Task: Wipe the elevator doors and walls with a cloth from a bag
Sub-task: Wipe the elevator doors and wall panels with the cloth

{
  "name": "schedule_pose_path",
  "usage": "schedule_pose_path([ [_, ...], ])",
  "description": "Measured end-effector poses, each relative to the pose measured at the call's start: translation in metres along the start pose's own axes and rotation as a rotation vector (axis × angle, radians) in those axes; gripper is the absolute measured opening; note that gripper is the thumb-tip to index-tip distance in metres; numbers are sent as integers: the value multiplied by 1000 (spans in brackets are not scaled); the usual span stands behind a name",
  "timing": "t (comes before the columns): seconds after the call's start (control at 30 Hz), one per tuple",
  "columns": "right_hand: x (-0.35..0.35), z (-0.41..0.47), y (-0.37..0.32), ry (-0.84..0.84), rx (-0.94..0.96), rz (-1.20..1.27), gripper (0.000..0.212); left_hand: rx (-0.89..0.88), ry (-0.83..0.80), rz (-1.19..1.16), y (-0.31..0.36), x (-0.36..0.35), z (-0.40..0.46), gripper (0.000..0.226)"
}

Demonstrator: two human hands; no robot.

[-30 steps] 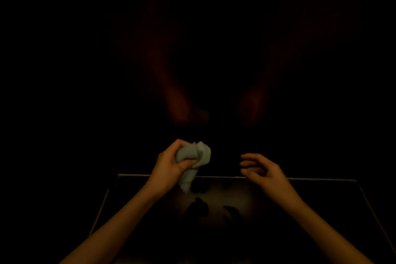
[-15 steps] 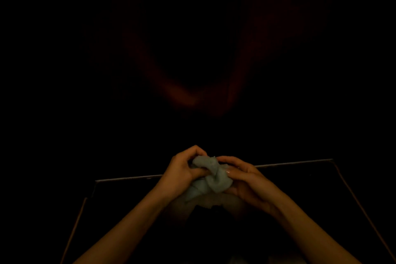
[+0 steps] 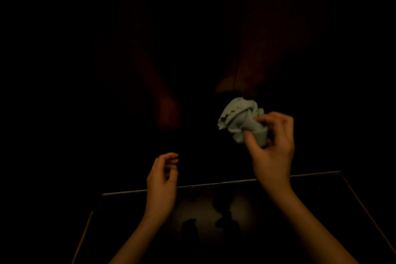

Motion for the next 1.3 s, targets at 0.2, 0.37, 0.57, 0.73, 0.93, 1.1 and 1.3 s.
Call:
schedule_pose_path([
  [0.2,-42,-1,5,-283,132,-368,42,-436,145,782,41,12,7,38],
  [0.37,-29,33,-27,-127,193,-293,39,-459,172,958,67,26,29,61],
  [0.57,-10,51,-41,-26,247,-338,39,-470,212,1037,69,34,48,72],
  [0.73,-23,22,-7,-235,211,-524,44,-513,231,1101,61,36,55,74],
  [0.93,-16,56,-58,-33,258,-389,40,-519,250,1137,59,33,53,73],
  [1.1,-22,41,-43,-189,287,-520,46,-513,209,1153,62,37,49,83],
  [1.3,2,119,-131,-97,290,-470,48,-482,218,1066,124,59,44,84],
])
Point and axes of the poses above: each hand's wrist, its own z-axis towards the middle knuckle, its own x-axis out of the back of the hand, y = z × x, the point moved 5 cm from there along z, towards the middle knuckle, and after that the axes turned 5 degrees about -y, right-handed, at the moved point
